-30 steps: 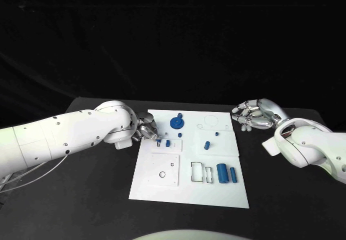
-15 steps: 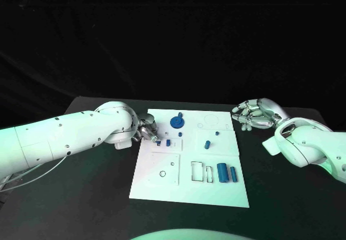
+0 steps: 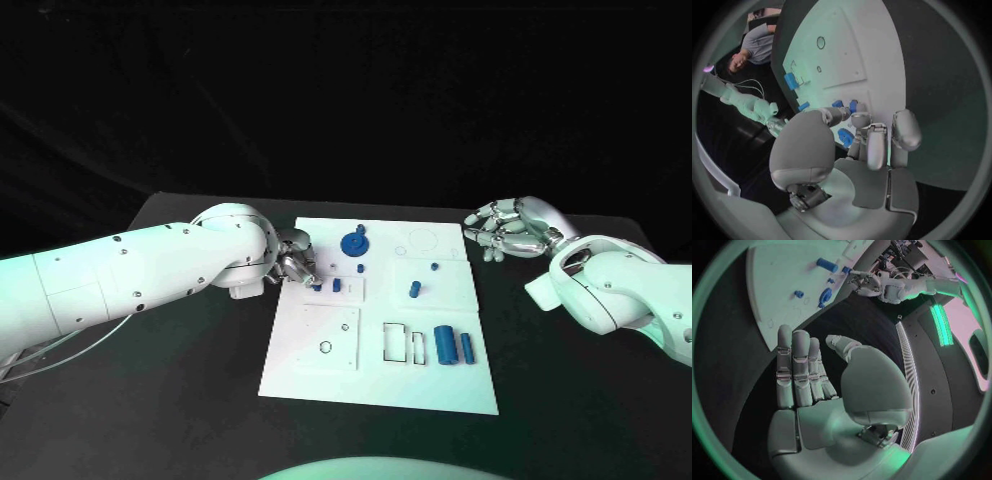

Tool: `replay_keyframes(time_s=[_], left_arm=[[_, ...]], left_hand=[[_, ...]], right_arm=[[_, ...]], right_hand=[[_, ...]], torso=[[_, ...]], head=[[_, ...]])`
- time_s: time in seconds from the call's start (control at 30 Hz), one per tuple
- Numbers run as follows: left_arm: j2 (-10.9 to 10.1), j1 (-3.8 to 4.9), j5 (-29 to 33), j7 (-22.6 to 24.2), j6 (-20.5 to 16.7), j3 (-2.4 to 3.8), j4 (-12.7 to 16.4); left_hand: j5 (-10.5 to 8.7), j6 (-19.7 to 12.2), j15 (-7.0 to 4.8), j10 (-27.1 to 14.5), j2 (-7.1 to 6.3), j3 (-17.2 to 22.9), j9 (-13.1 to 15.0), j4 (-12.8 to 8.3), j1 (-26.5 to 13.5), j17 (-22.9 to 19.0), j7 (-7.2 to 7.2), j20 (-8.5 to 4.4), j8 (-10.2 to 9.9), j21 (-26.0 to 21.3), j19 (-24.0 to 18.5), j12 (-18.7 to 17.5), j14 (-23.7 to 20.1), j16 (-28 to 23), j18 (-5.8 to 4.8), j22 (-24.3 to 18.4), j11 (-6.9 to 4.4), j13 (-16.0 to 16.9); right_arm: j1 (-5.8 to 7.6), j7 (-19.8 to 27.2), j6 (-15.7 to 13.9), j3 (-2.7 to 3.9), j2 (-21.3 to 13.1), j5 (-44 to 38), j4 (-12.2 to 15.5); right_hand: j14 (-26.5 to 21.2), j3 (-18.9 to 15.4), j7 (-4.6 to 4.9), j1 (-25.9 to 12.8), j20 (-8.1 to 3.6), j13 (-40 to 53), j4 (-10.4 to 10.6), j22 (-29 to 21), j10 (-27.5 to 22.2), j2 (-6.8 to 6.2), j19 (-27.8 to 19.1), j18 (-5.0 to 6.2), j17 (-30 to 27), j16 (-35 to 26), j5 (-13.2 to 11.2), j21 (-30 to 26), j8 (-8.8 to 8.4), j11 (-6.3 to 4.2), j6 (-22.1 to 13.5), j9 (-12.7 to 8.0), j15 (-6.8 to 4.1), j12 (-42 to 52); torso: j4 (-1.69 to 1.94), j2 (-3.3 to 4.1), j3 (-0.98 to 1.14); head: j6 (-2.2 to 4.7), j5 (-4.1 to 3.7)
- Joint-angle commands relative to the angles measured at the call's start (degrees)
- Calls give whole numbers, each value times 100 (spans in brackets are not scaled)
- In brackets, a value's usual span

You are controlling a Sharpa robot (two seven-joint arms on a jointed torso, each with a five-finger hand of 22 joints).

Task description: Assemble the parts on the task board

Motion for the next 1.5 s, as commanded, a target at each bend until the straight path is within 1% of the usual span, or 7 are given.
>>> replay_keyframes(time_s=[0.03, 0.47, 0.57, 0.63, 0.73, 1.27, 1.5], left_arm=[[16, -22, -50, -14, 170, -8, 18], [10, -29, -64, -42, 172, -8, 18], [9, -30, -73, -36, 143, -8, 20], [8, -30, -76, -28, 121, -8, 21], [11, -31, -77, -21, 107, -8, 20], [71, -31, 83, -10, 129, -7, 9], [110, -31, 156, -17, 107, -7, -29]], left_hand=[[16, 48, -52, 26, -12, 1022, 7, -993, 33, 695, -7, -15, 33, 21, 42, 29, 397, 28, -76, 4, -3, 2], [124, 69, -57, 46, -34, 1041, -7, -1013, 6, 716, -13, -20, 40, 36, 45, 36, 402, 40, -78, 21, -10, 17], [249, 87, -61, 67, -53, 1052, -19, -1029, -21, 723, -18, -24, 47, 54, 54, 47, 404, 46, -82, 47, -15, 40], [483, 111, -67, 102, -87, 1050, -27, -1041, -53, 748, -25, -30, 60, 82, 73, 77, 410, 60, -89, 87, -22, 92], [561, 126, -72, 138, -100, 1039, -37, -1054, -70, 763, -31, -34, 65, 103, 87, 110, 414, 68, -95, 119, -28, 152], [607, 156, -73, 200, -114, 986, -51, -1021, -138, 762, -38, -36, 70, 107, 82, 171, 414, 69, -95, 121, -31, 262], [562, 183, -83, 257, -82, 812, -70, -954, -233, 757, -67, -41, 76, 102, 73, 204, 412, 70, -95, 122, -49, 326]], right_arm=[[-6, 29, 50, 0, -1, -4, 2], [-11, 31, 41, 0, -4, -4, 3], [-12, 30, 41, 0, -5, -4, 2], [-12, 30, 41, 0, -5, -4, 2], [-13, 31, 40, 0, -3, -4, 1], [-14, 27, 44, 0, -2, -4, 1], [-15, 28, 43, 0, -2, -4, 1]], right_hand=[[-7, 4, 29, -40, 1, -5, 15, -5, -34, 0, 44, 64, 9, -36, 19, -28, 26, 0, 22, -7, 7, -1], [-7, 4, 29, -40, 1, -5, 15, -5, -34, 0, 44, 64, 9, -36, 19, -28, 26, 0, 22, -7, 7, -1], [-7, 4, 29, -40, 1, -5, 15, -5, -34, 0, 44, 64, 9, -36, 19, -28, 26, 0, 22, -7, 7, -1], [-7, 4, 29, -40, 1, -5, 15, -5, -34, 0, 44, 64, 9, -36, 19, -28, 26, 0, 22, -7, 7, -1], [-7, 4, 29, -40, 1, -5, 15, -5, -34, 0, 44, 64, 9, -36, 19, -28, 26, 0, 22, -7, 7, -1], [-7, 4, 29, -40, 1, -5, 15, -5, -34, 0, 44, 64, 9, -36, 19, -28, 26, 0, 22, -7, 7, -1], [-3, 1, 27, -48, 1, -19, 16, -18, -40, 3, 51, 64, 18, -54, 30, -45, 32, -2, 15, -13, 7, 6]], torso=[[-3, -1, 4], [-3, 3, 3], [-4, 3, 1], [-3, 6, 1], [-3, 6, 2], [-2, 3, 7], [-9, 4, 7]], head=[[1, 5], [10, 3], [8, 2], [4, 2], [6, 0], [-7, -9], [-9, -14]])
